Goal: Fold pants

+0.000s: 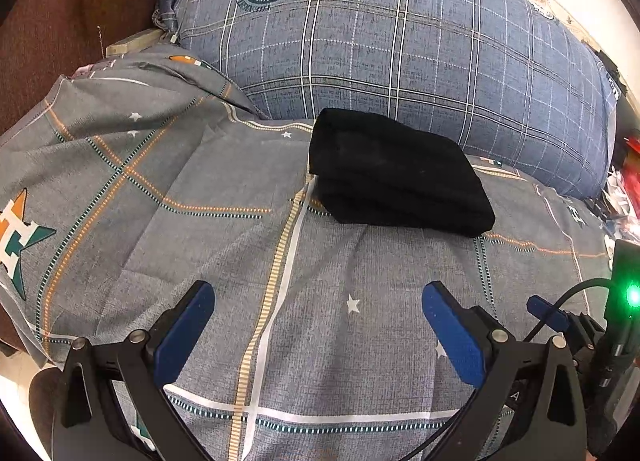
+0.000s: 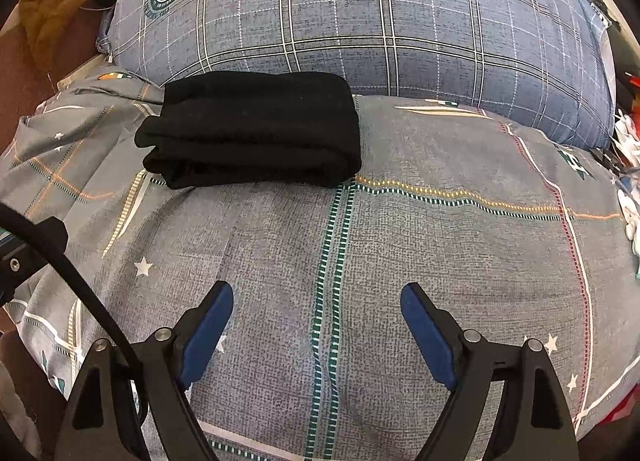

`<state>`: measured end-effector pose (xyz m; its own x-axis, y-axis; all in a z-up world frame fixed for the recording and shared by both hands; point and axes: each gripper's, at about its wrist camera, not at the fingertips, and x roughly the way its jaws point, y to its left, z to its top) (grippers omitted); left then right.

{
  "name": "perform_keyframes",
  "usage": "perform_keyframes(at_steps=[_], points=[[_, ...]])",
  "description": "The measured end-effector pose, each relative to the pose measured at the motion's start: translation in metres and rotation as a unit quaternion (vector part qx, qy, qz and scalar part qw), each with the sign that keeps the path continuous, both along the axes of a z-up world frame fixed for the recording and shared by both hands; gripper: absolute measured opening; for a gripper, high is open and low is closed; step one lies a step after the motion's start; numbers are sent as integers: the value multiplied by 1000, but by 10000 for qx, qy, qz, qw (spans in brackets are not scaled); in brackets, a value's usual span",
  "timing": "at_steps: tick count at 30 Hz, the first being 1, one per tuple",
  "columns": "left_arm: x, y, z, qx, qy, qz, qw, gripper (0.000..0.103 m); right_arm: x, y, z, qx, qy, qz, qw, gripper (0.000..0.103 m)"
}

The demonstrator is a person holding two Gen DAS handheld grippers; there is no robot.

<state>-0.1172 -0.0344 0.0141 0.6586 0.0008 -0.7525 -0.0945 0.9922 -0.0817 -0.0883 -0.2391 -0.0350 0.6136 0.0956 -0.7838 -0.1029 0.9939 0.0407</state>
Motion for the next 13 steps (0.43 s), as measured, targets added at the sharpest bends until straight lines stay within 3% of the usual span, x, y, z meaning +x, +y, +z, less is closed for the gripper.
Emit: perform_keyframes(at_steps=[13], points=[[-3,4,4,2,-6,151,9999,103,0,1,-2,-3,85,72,9999,90]])
